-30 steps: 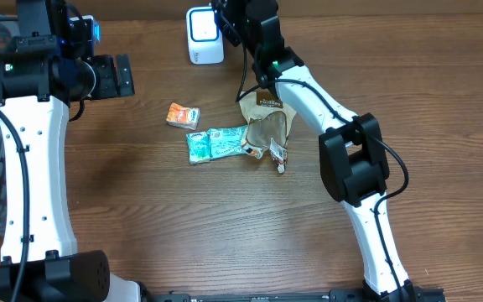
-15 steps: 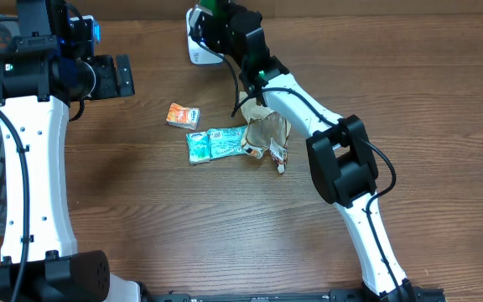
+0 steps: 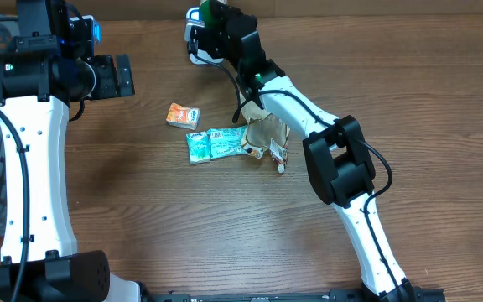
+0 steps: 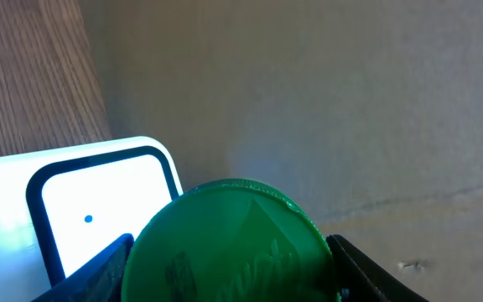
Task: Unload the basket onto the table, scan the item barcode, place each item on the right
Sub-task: 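Hold the jar's side in front of the scanner window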
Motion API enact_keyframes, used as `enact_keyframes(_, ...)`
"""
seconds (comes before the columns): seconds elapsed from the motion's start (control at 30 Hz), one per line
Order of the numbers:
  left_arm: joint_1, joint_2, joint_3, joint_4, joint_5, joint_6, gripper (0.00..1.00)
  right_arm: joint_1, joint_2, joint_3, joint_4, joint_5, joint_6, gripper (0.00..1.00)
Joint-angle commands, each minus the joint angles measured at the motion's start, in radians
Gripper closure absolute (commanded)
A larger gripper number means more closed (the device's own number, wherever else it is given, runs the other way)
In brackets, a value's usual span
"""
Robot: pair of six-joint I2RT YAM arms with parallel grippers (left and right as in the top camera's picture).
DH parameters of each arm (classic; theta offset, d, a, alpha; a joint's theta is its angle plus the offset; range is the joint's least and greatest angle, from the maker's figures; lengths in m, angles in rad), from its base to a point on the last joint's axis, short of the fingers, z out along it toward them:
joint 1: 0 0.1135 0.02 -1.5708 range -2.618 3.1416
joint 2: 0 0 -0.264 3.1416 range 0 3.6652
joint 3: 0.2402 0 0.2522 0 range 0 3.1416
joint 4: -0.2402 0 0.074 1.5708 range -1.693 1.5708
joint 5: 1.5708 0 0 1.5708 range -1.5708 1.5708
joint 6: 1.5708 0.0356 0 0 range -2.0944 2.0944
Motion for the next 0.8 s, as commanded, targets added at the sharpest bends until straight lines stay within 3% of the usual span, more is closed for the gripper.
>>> enact_keyframes(0.0,-0.002,-0.015,0.020,0.001,0.007,0.014,0.00,0.017,-0.014,0.019,0.015,0.002,-0.043,0.73)
enact_keyframes(0.37,-0.002,-0.015,0.020,0.001,0.007,0.014,0.00,0.044,-0.014,0.019,0.027,0.037,-0.021,0.73)
enact_keyframes(0.6,-0.002,-0.015,0.020,0.001,0.007,0.014,0.00,0.057,-0.091,0.019,0.079,0.163,0.227,0.73)
enact_keyframes(0.77,-0.002,-0.015,0.020,0.001,0.007,0.014,0.00,0.058,-0.227,0.019,-0.065,0.304,0.489,0.74)
